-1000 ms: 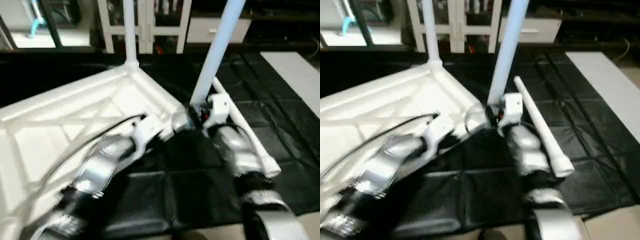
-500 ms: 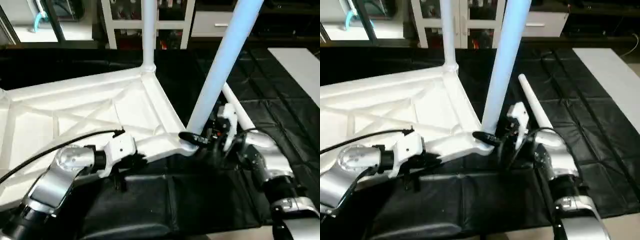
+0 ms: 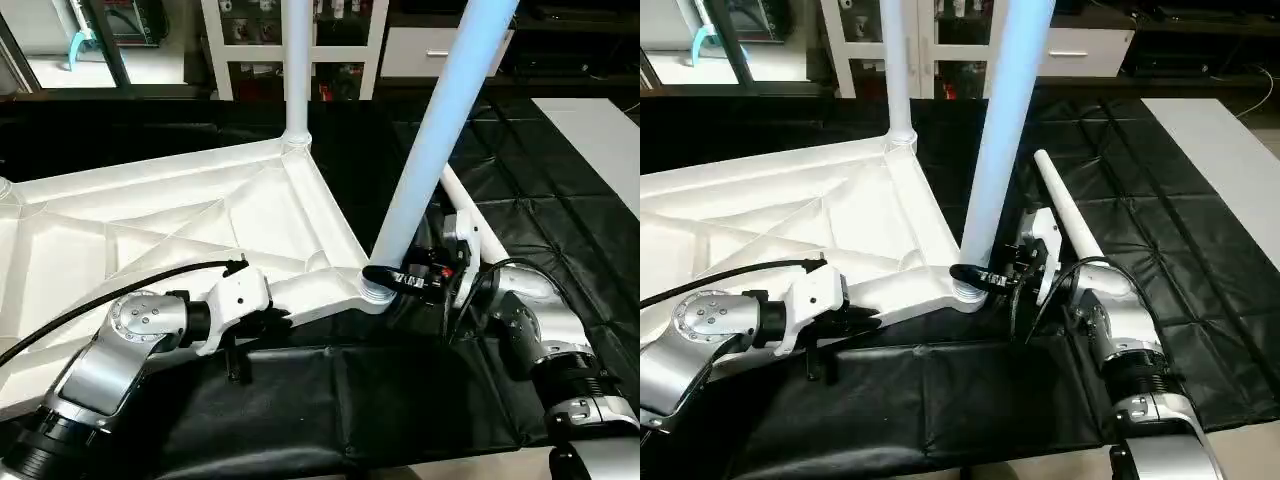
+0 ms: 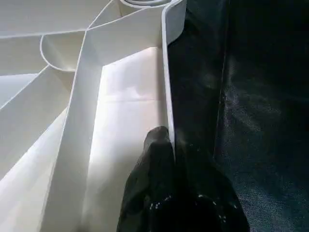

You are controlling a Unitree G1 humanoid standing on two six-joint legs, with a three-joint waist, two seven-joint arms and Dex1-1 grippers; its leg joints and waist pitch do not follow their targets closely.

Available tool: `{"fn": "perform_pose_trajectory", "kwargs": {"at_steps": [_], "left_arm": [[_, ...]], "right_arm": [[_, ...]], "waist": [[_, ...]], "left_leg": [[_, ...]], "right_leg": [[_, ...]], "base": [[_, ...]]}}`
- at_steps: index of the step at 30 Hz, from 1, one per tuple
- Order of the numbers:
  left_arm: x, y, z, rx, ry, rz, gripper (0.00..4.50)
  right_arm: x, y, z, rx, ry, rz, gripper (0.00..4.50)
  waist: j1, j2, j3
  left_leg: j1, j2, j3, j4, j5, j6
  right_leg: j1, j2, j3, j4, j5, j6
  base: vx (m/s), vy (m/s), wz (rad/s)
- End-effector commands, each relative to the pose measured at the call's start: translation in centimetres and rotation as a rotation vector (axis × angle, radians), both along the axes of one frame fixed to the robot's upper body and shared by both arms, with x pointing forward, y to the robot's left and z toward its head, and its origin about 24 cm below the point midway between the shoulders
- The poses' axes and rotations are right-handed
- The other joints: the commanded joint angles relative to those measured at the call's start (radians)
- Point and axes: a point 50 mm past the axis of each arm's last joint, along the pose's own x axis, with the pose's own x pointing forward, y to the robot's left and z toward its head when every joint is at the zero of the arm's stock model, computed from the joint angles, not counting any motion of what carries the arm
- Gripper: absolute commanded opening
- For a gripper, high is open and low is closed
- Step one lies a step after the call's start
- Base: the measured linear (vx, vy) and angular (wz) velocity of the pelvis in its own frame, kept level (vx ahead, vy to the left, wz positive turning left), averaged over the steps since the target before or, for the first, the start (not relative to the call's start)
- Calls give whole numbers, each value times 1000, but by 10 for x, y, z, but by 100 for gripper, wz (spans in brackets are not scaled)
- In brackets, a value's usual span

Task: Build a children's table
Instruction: Rotate leg to tighten

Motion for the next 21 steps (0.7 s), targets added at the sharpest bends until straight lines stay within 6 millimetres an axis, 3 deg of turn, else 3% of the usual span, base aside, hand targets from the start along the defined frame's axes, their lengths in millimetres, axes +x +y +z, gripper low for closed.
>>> {"fn": "perform_pose_trajectory", "kwargs": {"at_steps": [1,6,7,10,13,15,17,18,21], "left_arm": [[-3,-3,-14,22,68,9,0],[7,-17,-15,12,56,88,0],[15,-25,-17,22,47,167,0],[30,-41,-19,26,34,326,0],[37,-56,-18,-1,48,385,0],[42,-79,-16,-48,73,418,0],[44,-89,-15,-58,73,420,0],[43,-97,-14,-66,67,382,0],[41,-101,-12,-71,49,338,0]], "right_arm": [[1,1,-13,-54,38,-86,213],[12,6,-25,-115,57,-302,205],[18,11,-29,-136,75,-424,201],[28,21,-36,-166,119,-653,198],[32,27,-40,-129,167,-820,197],[31,44,-49,-94,228,-940,196],[29,54,-53,-83,258,-959,196],[26,68,-55,-70,270,-921,196],[25,79,-53,-44,274,-882,196]], "waist": [[4,6,-55],[-3,4,-43],[-5,6,-44],[-12,3,-44],[-12,2,-44],[-17,1,-46],[-17,0,-47],[-18,-1,-45],[-20,-2,-46]], "left_leg": [[18,61,-23,-66,-143,109],[23,59,-28,-73,-257,34],[25,60,-30,-73,-279,21],[30,58,-32,-74,-304,-10],[26,55,-34,-75,-313,-12],[26,52,-35,-74,-336,-13],[32,51,-34,-74,-358,-15],[28,51,-35,-76,-370,-11],[23,51,-39,-80,-393,-4]], "right_leg": [[45,-72,46,-59,-120,-289],[37,-75,47,-79,-326,-241],[35,-76,49,-82,-358,-226],[26,-74,48,-88,-396,-207],[25,-75,48,-91,-405,-193],[22,-74,47,-93,-410,-178],[17,-70,45,-97,-407,-165],[19,-70,44,-98,-405,-157],[20,-72,43,-100,-415,-143]], "base": [[0,0,0],[0,0,0],[0,0,0],[0,0,0],[0,0,0],[0,0,0],[0,0,0],[0,0,0],[0,0,0]]}}
